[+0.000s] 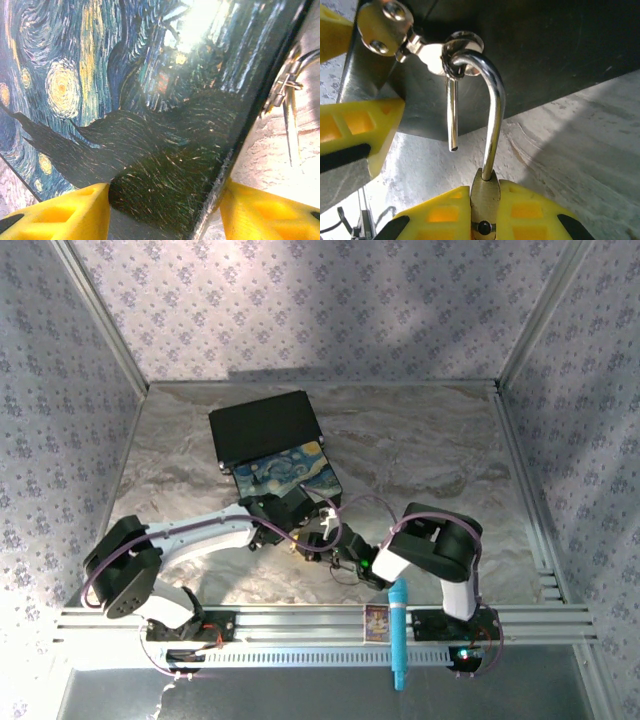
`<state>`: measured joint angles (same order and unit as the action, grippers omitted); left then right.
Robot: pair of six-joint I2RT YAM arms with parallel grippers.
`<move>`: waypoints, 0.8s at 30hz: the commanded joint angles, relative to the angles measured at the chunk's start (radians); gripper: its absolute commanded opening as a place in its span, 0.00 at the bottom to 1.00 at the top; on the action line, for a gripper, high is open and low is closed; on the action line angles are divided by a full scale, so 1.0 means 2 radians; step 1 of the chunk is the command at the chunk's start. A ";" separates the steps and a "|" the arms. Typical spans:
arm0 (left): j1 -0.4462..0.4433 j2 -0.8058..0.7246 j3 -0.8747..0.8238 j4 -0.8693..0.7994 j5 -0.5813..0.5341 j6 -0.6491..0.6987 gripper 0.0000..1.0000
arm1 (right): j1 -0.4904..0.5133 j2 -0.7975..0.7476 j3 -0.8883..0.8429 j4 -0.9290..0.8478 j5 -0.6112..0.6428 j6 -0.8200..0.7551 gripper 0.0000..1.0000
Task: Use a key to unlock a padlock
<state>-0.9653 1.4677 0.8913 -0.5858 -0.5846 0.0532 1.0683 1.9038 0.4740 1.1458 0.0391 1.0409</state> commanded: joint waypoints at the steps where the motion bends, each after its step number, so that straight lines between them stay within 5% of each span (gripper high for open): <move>1: -0.011 0.023 -0.020 -0.014 0.014 0.011 0.55 | -0.014 0.018 0.019 0.078 0.038 0.034 0.00; 7: -0.019 0.022 -0.025 -0.010 0.006 0.017 0.55 | -0.038 0.047 0.010 0.126 0.025 0.085 0.00; 24: -0.024 0.035 -0.028 -0.010 -0.015 0.013 0.55 | -0.084 0.008 -0.002 0.085 -0.027 0.059 0.00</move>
<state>-1.0107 1.5021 0.8749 -0.4938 -0.6598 0.0795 0.9318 1.9739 0.4679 1.2942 -0.0669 1.1885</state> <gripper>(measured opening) 0.553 0.133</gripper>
